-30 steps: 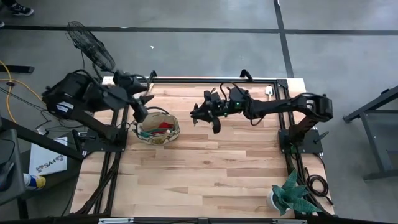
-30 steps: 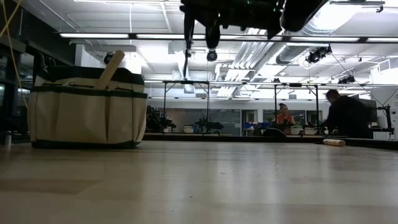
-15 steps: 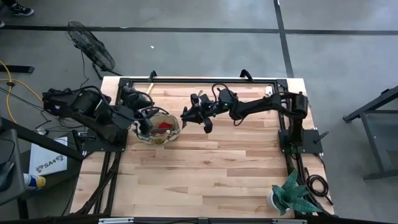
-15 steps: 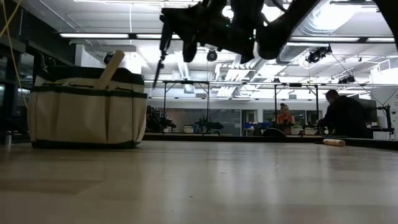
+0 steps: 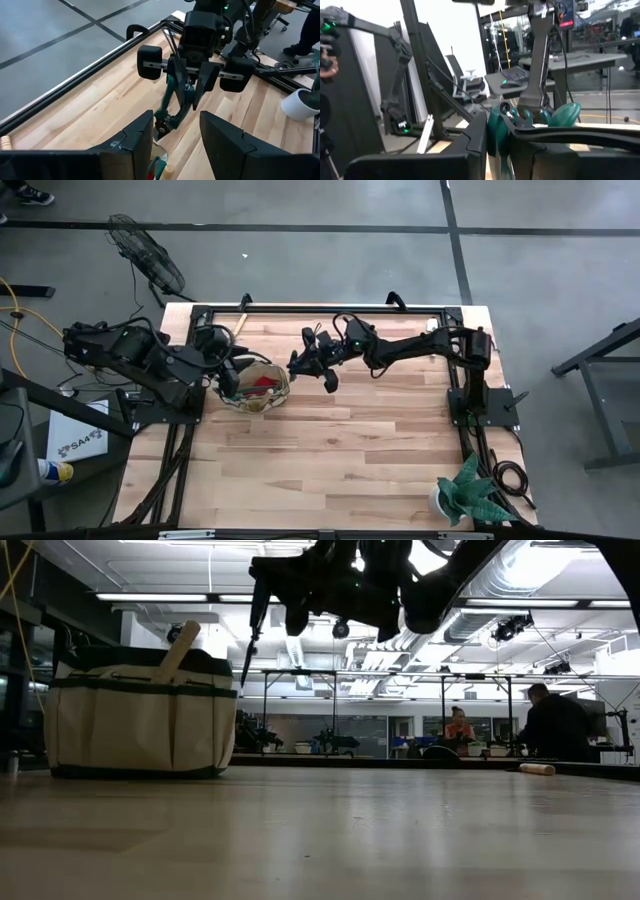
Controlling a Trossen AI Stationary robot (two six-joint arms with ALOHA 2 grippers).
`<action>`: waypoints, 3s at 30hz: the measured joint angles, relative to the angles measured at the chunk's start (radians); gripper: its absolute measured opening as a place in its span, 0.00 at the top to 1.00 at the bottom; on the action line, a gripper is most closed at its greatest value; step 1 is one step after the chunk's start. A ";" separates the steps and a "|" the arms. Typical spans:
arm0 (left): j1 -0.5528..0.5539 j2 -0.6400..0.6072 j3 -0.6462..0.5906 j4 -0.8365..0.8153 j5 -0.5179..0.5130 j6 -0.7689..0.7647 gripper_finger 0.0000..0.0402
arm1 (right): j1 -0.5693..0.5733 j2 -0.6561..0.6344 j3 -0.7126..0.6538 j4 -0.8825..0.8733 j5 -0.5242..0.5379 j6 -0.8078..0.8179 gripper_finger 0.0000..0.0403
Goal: Pick & Place Garden tools in Gardening bag
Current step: Put the green shear scissors into the white gardening bag
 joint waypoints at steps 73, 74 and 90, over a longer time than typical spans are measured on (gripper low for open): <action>0.000 -0.002 0.001 0.020 0.007 0.029 0.61 | 0.010 0.218 0.207 -0.241 -0.012 -0.182 0.85; 0.000 -0.002 0.001 0.020 0.007 0.029 0.61 | 0.010 0.218 0.207 -0.239 -0.007 -0.181 0.84; 0.000 -0.002 0.001 0.021 0.007 0.036 0.61 | 0.029 0.218 0.207 -0.256 0.011 -0.148 0.82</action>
